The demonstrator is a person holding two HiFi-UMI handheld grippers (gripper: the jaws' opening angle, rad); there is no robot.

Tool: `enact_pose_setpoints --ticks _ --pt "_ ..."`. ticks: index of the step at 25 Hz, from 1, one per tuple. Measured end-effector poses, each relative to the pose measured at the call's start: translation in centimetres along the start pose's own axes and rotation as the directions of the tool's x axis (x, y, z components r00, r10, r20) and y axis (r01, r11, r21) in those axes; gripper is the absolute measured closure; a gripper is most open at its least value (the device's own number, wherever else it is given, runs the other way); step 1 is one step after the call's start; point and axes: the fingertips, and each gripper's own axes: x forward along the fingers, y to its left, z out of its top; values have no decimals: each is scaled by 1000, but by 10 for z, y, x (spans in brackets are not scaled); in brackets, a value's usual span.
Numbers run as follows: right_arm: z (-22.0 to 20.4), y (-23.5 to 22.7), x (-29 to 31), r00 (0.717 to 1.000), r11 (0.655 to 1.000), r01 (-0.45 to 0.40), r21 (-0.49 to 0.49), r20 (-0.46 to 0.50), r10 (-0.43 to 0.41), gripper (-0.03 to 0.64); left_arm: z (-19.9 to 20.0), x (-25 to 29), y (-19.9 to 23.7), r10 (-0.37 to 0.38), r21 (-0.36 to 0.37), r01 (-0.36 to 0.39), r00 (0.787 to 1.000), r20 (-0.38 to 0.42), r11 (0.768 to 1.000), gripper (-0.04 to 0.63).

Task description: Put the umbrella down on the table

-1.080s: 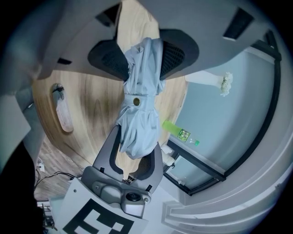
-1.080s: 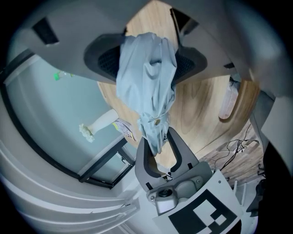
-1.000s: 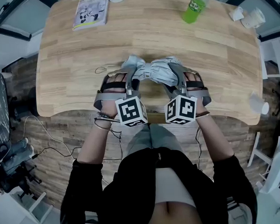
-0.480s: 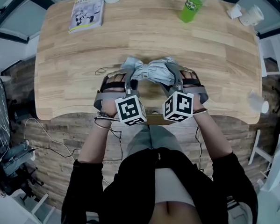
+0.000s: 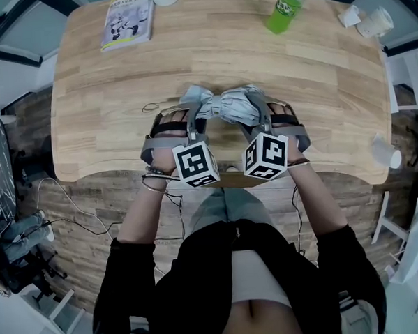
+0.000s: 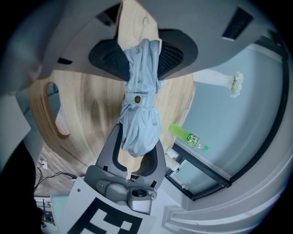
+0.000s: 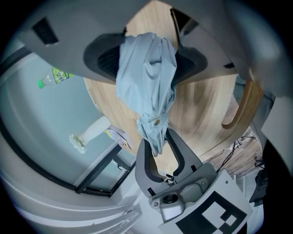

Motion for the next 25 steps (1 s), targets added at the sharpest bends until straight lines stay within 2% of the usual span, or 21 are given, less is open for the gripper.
enact_pose_setpoints --ticks 10,25 --pt "-3 1 6 1000 1000 -7 5 -24 7 301 -1 4 -1 -12 -10 12 1000 6 1000 403" --pt "-4 3 4 999 1000 -12 8 -47 12 292 -3 1 1 23 -62 -21 999 23 998 385"
